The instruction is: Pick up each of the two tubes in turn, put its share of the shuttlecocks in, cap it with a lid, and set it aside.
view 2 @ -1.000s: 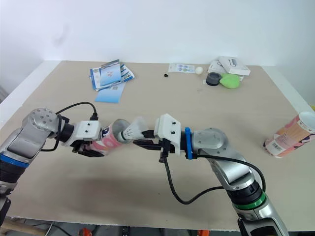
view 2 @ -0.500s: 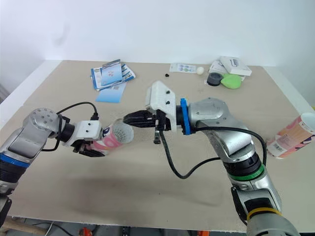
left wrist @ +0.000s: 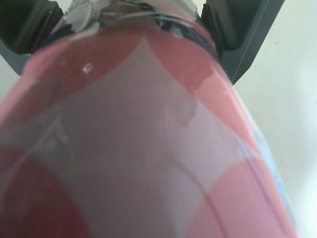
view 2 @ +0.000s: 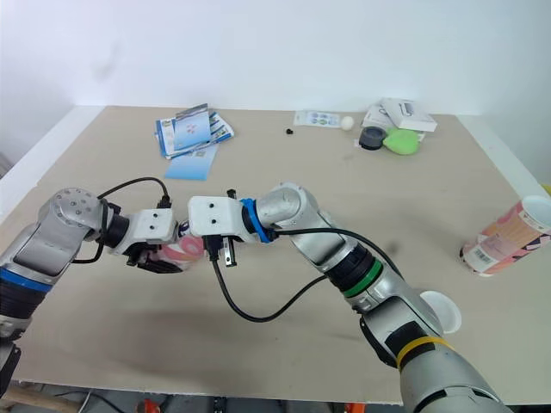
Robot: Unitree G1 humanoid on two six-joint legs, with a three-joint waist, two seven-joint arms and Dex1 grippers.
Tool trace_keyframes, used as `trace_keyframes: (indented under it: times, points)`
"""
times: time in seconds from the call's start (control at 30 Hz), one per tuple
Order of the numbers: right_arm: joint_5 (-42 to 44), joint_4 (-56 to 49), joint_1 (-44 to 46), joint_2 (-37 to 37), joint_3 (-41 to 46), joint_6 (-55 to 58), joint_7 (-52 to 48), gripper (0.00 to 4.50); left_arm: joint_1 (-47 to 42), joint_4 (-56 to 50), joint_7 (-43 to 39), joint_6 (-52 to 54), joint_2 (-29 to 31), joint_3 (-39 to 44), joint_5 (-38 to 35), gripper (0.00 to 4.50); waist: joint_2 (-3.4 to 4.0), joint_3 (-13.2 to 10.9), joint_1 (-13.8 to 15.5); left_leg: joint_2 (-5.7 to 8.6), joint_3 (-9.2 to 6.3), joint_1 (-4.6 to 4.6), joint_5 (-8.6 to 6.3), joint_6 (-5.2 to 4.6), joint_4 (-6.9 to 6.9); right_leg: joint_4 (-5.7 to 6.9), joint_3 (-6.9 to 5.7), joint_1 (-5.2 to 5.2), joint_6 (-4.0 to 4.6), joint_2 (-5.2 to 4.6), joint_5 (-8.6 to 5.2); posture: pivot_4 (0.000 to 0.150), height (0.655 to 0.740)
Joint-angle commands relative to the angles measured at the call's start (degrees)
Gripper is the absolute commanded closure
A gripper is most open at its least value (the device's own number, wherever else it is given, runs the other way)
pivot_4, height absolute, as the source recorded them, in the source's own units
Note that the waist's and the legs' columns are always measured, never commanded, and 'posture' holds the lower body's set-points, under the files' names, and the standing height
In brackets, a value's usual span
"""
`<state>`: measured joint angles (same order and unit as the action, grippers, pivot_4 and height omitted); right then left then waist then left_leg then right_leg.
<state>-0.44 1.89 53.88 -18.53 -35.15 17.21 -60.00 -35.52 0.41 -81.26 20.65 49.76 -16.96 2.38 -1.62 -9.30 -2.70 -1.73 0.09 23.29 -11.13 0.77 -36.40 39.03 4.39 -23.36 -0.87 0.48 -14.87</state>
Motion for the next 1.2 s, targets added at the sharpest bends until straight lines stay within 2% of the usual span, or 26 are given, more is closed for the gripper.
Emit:
trace_keyframes:
  times: [0.03,0.13,0.37,0.53,0.6,0.7,0.8,0.87,0.9,1.07,1.1,1.13,1.2]
  points:
    - [1.52,-2.17,0.44,2.06,1.22,0.29,-1.43,4.40,0.38,-1.28,1.35,0.14,-1.06,-0.76,0.00,1.69,0.00,0.00,0.00,-0.06,-0.02,-0.01,0.01,0.00,0.00,0.00,0.00,-0.01,0.12,0.10,0.04,0.150,0.7400]
    - [5.40,-6.23,0.99,-0.97,6.30,3.47,-4.58,4.40,0.95,-1.71,1.46,0.28,-0.79,-0.61,-0.28,1.69,0.02,-0.02,0.18,-0.14,-0.20,0.05,0.02,0.01,0.00,0.02,-0.16,-0.04,0.30,0.20,0.03,0.150,0.7400]
    - [14.88,-14.96,0.18,-8.28,16.50,12.84,-8.27,4.40,1.49,-2.43,1.81,0.10,-0.79,-0.15,-1.24,1.69,0.16,-0.14,0.35,0.06,-0.31,0.27,-0.02,0.04,0.01,0.00,-0.25,-0.04,-0.22,-0.16,-0.15,0.150,0.7400]
    - [17.84,-17.57,-2.99,-13.51,19.41,16.79,-9.30,4.40,1.65,-3.21,2.08,-0.37,-1.54,0.95,-2.95,1.69,0.15,-0.17,0.55,0.10,-0.36,0.29,-0.03,0.04,0.01,0.00,-0.31,-0.03,-0.22,-0.22,-0.16,0.150,0.7400]
    - [21.78,-19.54,-5.63,-16.31,23.44,20.03,-9.71,4.40,1.22,-3.25,3.65,-1.58,-3.64,2.63,-4.73,1.69,0.16,-0.22,0.59,0.15,-0.33,0.31,-0.03,0.04,0.01,-0.02,-0.30,-0.05,-0.25,-0.29,-0.18,0.150,0.7400]
    - [27.64,-22.19,-12.83,-25.14,31.54,25.67,-12.62,4.40,0.88,-4.23,8.54,-1.43,-10.60,6.68,-9.92,1.69,0.10,-0.33,1.76,0.29,-0.57,0.67,-0.03,0.04,-0.06,-0.16,-0.59,-0.10,-0.44,-0.48,-0.25,0.150,0.7400]
    - [30.39,-23.07,-17.52,-31.08,36.11,27.96,-13.09,3.60,2.87,-7.29,13.43,3.15,-18.37,9.61,-16.61,1.69,-0.06,-0.49,1.54,0.32,-0.47,1.21,-0.03,0.04,-0.18,-0.16,-0.61,-0.51,-0.50,-0.60,-0.15,0.150,0.7400]
    - [31.49,-23.31,-20.85,-34.84,39.16,29.04,-13.85,3.07,5.10,-8.34,17.79,2.97,-23.56,9.62,-18.16,1.69,-0.05,-0.50,1.38,0.37,-0.47,1.41,-0.06,-0.01,-0.26,-0.10,-0.48,-0.72,-0.34,-0.64,0.00,0.150,0.7400]
    - [31.66,-23.30,-22.78,-36.88,40.61,29.05,-14.10,2.48,6.43,-8.30,20.37,1.44,-26.27,9.13,-17.59,1.69,-0.06,-0.51,1.32,0.47,-0.44,1.41,-0.17,-0.18,-0.28,-0.10,-0.43,-0.71,-0.38,-0.68,-0.02,0.150,0.7400]
    - [27.81,-20.85,-34.33,-46.28,47.47,24.86,-15.12,0.44,11.62,-4.26,32.30,-8.37,-37.91,7.49,-14.49,1.69,-0.12,-0.64,1.40,0.53,-0.40,1.33,-0.19,-0.23,-0.29,-0.09,-0.37,-0.68,-0.42,-0.55,0.01,0.150,0.7400]
    - [26.04,-19.51,-37.28,-48.17,48.67,23.26,-15.58,0.44,12.49,-3.37,34.30,-10.08,-39.75,7.05,-13.88,1.69,-0.11,-0.65,1.43,0.53,-0.41,1.32,-0.19,-0.23,-0.31,-0.09,-0.38,-0.67,-0.43,-0.55,0.01,0.150,0.7400]
    - [24.35,-18.12,-39.91,-49.73,49.57,21.63,-15.90,0.08,13.21,-2.49,36.04,-11.47,-41.23,6.59,-13.18,1.69,-0.09,-0.64,1.72,0.53,-0.41,1.25,-0.19,-0.23,-0.30,-0.09,-0.40,-0.59,-0.46,-0.57,0.00,0.150,0.7400]
    - [20.37,-13.07,-46.41,-52.61,51.53,17.47,-16.28,0.08,14.91,1.73,40.89,-15.31,-44.52,4.31,-9.63,1.69,-0.10,-0.74,1.34,0.58,-0.32,0.81,-0.18,-0.23,-0.32,-0.25,-0.34,-0.09,-0.85,-0.68,-0.11,0.150,0.7400]
